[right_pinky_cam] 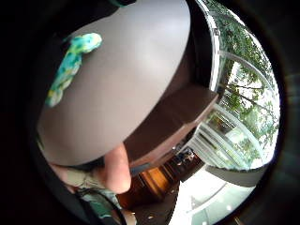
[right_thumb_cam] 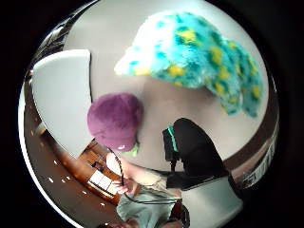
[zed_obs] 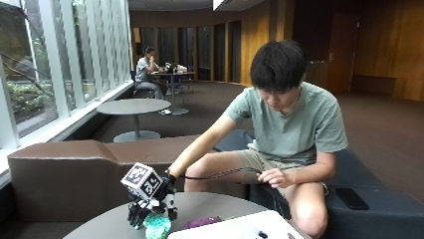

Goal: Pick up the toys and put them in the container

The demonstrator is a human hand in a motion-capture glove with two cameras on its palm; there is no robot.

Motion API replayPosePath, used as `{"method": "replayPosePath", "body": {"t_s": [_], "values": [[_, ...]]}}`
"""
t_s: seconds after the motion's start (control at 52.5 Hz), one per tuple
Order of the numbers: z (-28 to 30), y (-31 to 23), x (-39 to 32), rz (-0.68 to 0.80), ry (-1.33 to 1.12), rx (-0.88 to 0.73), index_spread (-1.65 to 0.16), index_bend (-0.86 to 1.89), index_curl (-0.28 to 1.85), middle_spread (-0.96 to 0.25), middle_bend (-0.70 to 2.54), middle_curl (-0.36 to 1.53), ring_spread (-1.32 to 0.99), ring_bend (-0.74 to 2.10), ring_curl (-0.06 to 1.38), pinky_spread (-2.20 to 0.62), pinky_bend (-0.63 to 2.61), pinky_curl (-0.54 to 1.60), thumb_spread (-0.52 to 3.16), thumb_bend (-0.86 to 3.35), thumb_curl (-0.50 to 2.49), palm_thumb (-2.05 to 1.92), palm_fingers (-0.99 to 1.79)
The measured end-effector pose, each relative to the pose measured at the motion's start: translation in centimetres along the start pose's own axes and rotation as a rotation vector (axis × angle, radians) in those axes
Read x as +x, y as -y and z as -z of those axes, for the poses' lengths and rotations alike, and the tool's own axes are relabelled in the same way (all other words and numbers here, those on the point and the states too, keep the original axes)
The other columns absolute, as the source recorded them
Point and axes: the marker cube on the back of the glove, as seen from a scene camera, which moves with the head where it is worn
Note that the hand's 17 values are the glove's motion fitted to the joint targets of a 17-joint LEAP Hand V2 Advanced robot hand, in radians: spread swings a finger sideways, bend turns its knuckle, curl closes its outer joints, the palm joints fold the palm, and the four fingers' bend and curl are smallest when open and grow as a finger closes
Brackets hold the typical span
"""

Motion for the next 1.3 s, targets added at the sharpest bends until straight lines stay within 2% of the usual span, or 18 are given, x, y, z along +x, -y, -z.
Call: {"method": "replayPosePath", "body": {"t_s": [0.133,0.267,0.305,0.4,0.438,0.476,0.534,0.553,0.572,0.591,0.629,0.8,0.915,1.105,1.296], "values": [[-3.5,2.1,0.2,0.029,0.088,0.011,-0.16,0.07,0.12,-0.01,0.15,0.3,-0.03,0.36,0.29,0.0,0.77,0.34,1.36,0.03,0.38,0.21,-0.23],[-3.3,3.3,-0.1,0.001,0.103,0.09,-0.16,0.11,0.13,-0.03,0.18,0.31,-0.08,0.46,0.32,-0.03,0.78,0.34,1.48,0.12,0.42,0.36,-0.04],[-3.0,3.5,-0.2,-0.014,0.086,0.092,-0.16,0.15,0.14,-0.06,0.29,0.35,-0.14,0.57,0.34,-0.08,0.76,0.32,1.56,0.18,0.44,0.44,0.27],[-2.7,3.6,-0.6,-0.024,0.07,0.051,-0.17,0.16,0.16,-0.13,0.39,0.39,-0.25,0.71,0.37,-0.17,0.79,0.31,1.56,0.25,0.5,0.58,0.5],[-3.0,3.5,-0.6,-0.025,0.068,0.035,-0.19,0.18,0.16,-0.17,0.45,0.42,-0.29,0.82,0.41,-0.23,0.85,0.34,1.49,0.24,0.53,0.61,0.74],[-3.2,3.3,-0.7,-0.03,0.053,0.033,-0.2,0.19,0.16,-0.2,0.47,0.44,-0.32,0.87,0.43,-0.27,0.87,0.34,1.44,0.24,0.55,0.63,0.8],[-3.2,2.9,-1.0,-0.043,0.01,0.047,-0.23,0.27,0.18,-0.25,0.54,0.48,-0.37,0.96,0.47,-0.31,0.9,0.36,1.37,0.23,0.6,0.67,1.05],[-3.0,2.7,-1.2,-0.047,-0.002,0.049,-0.24,0.28,0.18,-0.26,0.55,0.49,-0.38,0.97,0.48,-0.32,0.9,0.37,1.35,0.23,0.61,0.68,1.04],[-2.8,2.5,-1.4,-0.051,-0.015,0.048,-0.24,0.23,0.18,-0.27,0.52,0.49,-0.38,0.95,0.48,-0.33,0.87,0.37,1.34,0.22,0.61,0.67,0.86],[-2.5,2.3,-1.6,-0.055,-0.03,0.049,-0.25,0.34,0.24,-0.28,0.64,0.55,-0.39,1.04,0.54,-0.34,0.94,0.42,1.31,0.23,0.64,0.7,1.15],[-2.1,1.7,-2.0,-0.059,-0.054,0.065,-0.27,0.41,0.24,-0.3,0.7,0.58,-0.41,1.06,0.55,-0.35,0.94,0.42,1.26,0.23,0.67,0.71,1.22],[0.5,-1.3,-3.5,-0.032,-0.035,0.122,-0.33,0.87,0.42,-0.35,1.03,0.77,-0.46,1.24,0.66,-0.4,0.97,0.48,1.08,0.21,0.81,0.72,1.25],[3.8,-4.0,-4.3,-0.016,-0.033,0.176,-0.31,1.07,0.53,-0.35,1.15,0.85,-0.46,1.32,0.72,-0.41,1.03,0.52,0.94,0.2,0.9,0.7,1.17],[10.1,-8.1,-5.9,-0.011,-0.039,0.276,-0.28,1.2,0.67,-0.33,1.26,0.93,-0.46,1.41,0.78,-0.41,1.11,0.58,0.74,0.19,1.05,0.68,1.06],[17.5,-12.8,-10.5,0.021,-0.048,0.388,-0.26,1.23,0.78,-0.31,1.31,0.97,-0.45,1.45,0.81,-0.41,1.14,0.63,0.57,0.19,1.17,0.67,1.01]]}}
